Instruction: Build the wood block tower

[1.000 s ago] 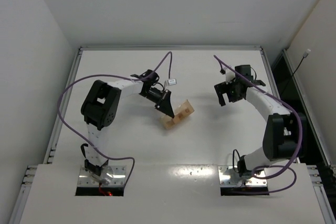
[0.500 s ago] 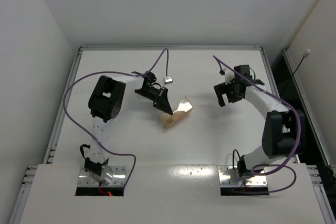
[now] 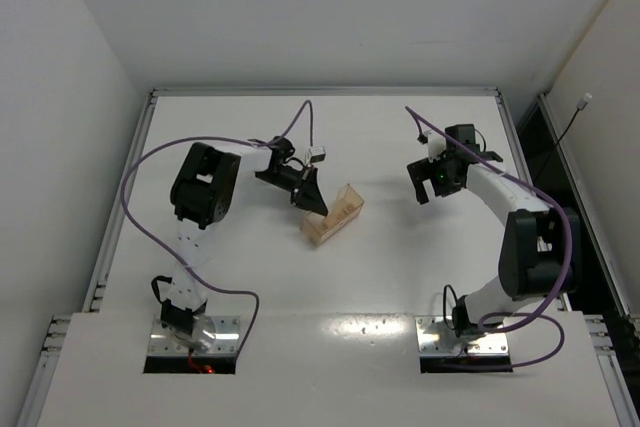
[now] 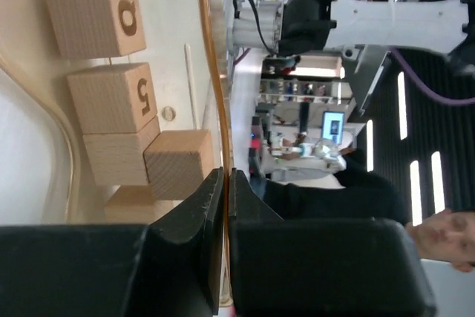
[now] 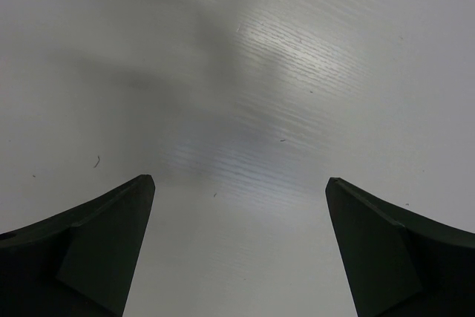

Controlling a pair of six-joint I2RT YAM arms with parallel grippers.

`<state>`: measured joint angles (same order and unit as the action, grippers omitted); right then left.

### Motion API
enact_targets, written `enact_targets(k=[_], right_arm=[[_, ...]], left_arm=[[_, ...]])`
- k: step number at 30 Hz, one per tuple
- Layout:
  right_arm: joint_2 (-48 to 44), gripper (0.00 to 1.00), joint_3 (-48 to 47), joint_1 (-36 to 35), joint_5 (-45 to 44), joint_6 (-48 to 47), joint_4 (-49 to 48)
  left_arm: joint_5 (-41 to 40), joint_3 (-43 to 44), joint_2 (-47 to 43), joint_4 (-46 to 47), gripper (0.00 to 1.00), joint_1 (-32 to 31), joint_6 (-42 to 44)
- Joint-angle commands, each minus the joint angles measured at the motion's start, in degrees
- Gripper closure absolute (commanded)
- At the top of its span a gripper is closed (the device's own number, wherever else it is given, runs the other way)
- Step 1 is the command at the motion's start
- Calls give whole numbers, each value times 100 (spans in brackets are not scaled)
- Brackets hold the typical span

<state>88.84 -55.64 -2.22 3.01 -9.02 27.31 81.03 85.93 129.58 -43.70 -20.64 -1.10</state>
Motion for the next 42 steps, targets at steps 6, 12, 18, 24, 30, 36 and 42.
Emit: enact_targets(k=[6,12,18,24,30,36,42], right_arm=[[-60,2,-79,28,-54,-39,-50],[-60,2,-79,28,-107,-39,-50],[-60,2,-79,28,-160,-39,-50],[-60,2,-79,28,-160,-39,-50],[-60,2,-79,28,-213,-39,-50],[-112,2,26,28,-213,-39,-50],[-112,2,27,28,-213,-39,-50]], left_arm=[[-642,-1024,-1118,3507,100,8,-5192],[-378,-2151,-1461,8566,100,8,-9561],[-447,-1711,-1725,7895,100,-115,-9460],[-458,-1992,-1787,9400,100,-115,-10790],[-483,-2177,-1331,9151,100,-63,-10305],[-378,-1957,-786,8809,100,-63,-9936],[-316,-1694,-513,8695,100,-63,-9935]])
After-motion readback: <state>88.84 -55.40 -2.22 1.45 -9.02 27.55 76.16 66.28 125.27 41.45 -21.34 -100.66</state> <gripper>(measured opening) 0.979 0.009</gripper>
